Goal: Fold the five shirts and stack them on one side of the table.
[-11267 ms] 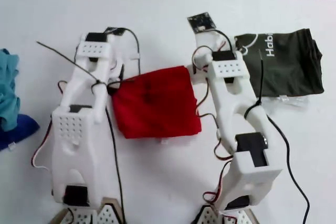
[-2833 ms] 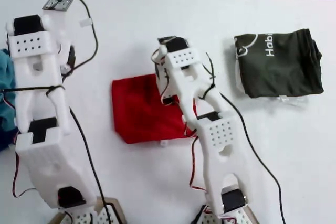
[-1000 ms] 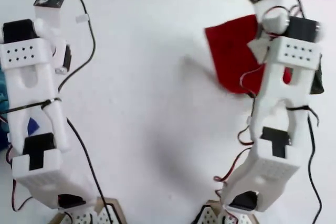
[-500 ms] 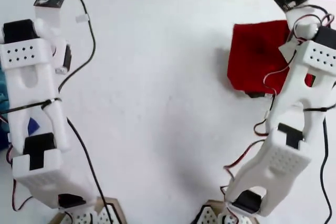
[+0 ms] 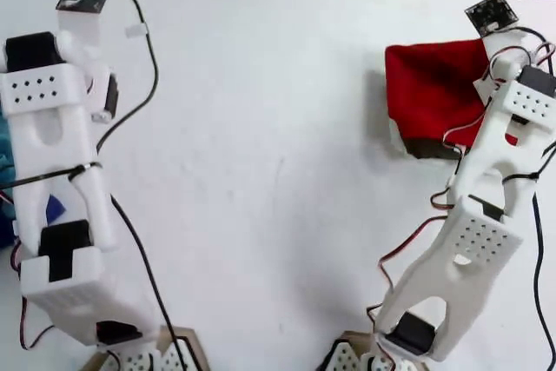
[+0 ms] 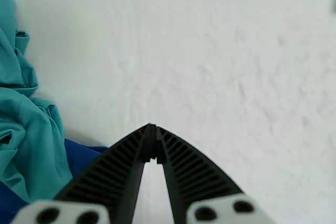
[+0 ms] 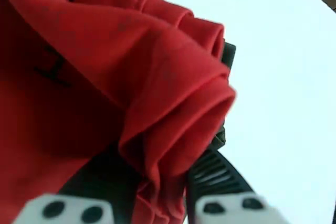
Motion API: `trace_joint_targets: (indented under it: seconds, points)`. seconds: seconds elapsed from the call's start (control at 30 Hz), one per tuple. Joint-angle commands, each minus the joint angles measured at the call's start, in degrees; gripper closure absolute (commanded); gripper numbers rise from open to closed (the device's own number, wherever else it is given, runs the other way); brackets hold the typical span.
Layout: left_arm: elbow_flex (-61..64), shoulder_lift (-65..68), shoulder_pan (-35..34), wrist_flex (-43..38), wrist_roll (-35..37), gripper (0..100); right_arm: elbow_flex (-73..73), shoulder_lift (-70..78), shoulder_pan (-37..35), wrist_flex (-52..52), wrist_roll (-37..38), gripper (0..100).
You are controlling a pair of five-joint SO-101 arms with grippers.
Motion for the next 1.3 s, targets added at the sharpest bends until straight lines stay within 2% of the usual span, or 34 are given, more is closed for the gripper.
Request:
trace_joint_targets:
  seconds: [0.0, 0.07, 0.2, 0.27, 0.37, 0.57, 0.67, 0.8, 0.9, 0.97, 1.1, 1.27]
  points:
    - [0.04, -3.34, -0.35, -0.18, -0.18, 97, -1.14, -0.4, 0.84, -1.36, 0.26, 97.3]
    - [0.04, -3.43, -0.35, -0.18, -0.18, 97, -1.14, -0.75, 1.36, -0.84, 0.09, 93.0]
    - [0.04, -3.43, -0.35, -0.09, -0.09, 97, -1.14, -2.07, 3.03, 0.22, -0.18, 71.2]
    - [0.04, -3.34, -0.35, 0.26, -0.09, 97, -1.14, -3.47, 3.38, 0.4, -0.18, 65.3]
    - [0.04, -3.25, -0.35, 0.26, -0.09, 97, -1.14, -6.46, 4.09, 0.4, -0.97, 64.9]
    - [0.04, -3.43, -0.44, 0.26, -0.09, 97, -0.79, -12.97, 4.0, 1.98, -15.65, 64.9]
    - [-0.22, -3.52, -1.49, 1.14, -0.09, 97, -0.97, -15.6, 2.15, 9.1, -18.99, 72.3]
    - [-0.31, -3.52, -3.87, 1.76, -0.18, 97, -0.79, -17.19, -0.4, 12.53, -18.46, 98.5]
    - [-0.22, -3.52, -5.27, 1.93, -0.18, 97, -0.53, -15.69, -0.92, 12.88, -18.55, 94.8]
    - [-0.04, -3.52, -6.51, 1.93, -0.26, 97, -0.62, -13.85, 0.22, 12.53, -18.46, 97.9]
    - [-0.13, -3.52, -9.05, 1.93, -0.53, 97, -0.97, -8.66, 4.0, 11.21, -18.11, 97.6]
    - [-0.4, -4.13, -10.73, 1.93, -0.62, 97, -1.05, 0.92, 6.81, 2.86, -18.02, 97.5]
